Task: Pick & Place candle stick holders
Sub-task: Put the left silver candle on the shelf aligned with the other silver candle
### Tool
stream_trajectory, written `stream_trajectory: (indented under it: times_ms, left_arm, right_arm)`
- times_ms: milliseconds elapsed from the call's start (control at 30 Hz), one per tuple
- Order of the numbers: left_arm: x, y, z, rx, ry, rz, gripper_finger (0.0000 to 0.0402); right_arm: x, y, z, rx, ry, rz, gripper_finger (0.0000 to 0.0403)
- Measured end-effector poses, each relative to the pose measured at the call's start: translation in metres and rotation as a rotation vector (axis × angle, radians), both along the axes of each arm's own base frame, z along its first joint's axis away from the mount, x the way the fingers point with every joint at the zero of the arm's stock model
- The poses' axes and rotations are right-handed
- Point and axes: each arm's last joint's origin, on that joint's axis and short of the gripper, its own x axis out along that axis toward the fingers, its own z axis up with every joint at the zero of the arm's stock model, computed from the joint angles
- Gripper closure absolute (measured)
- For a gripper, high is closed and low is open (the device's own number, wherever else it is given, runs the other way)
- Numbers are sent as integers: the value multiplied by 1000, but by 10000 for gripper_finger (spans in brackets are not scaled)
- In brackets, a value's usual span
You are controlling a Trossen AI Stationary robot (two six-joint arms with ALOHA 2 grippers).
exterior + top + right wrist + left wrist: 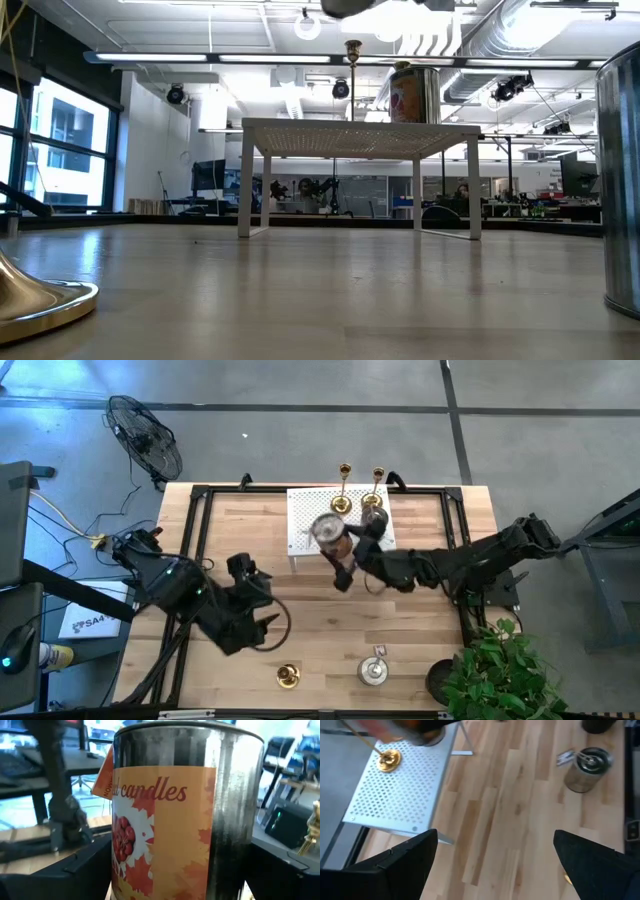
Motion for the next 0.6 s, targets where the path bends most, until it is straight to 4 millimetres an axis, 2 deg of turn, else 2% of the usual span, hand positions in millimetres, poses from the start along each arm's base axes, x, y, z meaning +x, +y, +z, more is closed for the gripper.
stream_trajectory:
  times_ms: [233, 433, 600]
  left_arm:
    - [-14, -20, 0, 12, -24, -59, 9]
    - [-31, -41, 1, 26, -37, -146, 9]
    - [-44, -54, 1, 32, -79, -168, 9]
  right_arm:
    - [19, -24, -19, 34, 25, -26, 49]
    - [29, -27, -31, 4, 25, -168, 49]
    - [40, -28, -49, -9, 35, -253, 49]
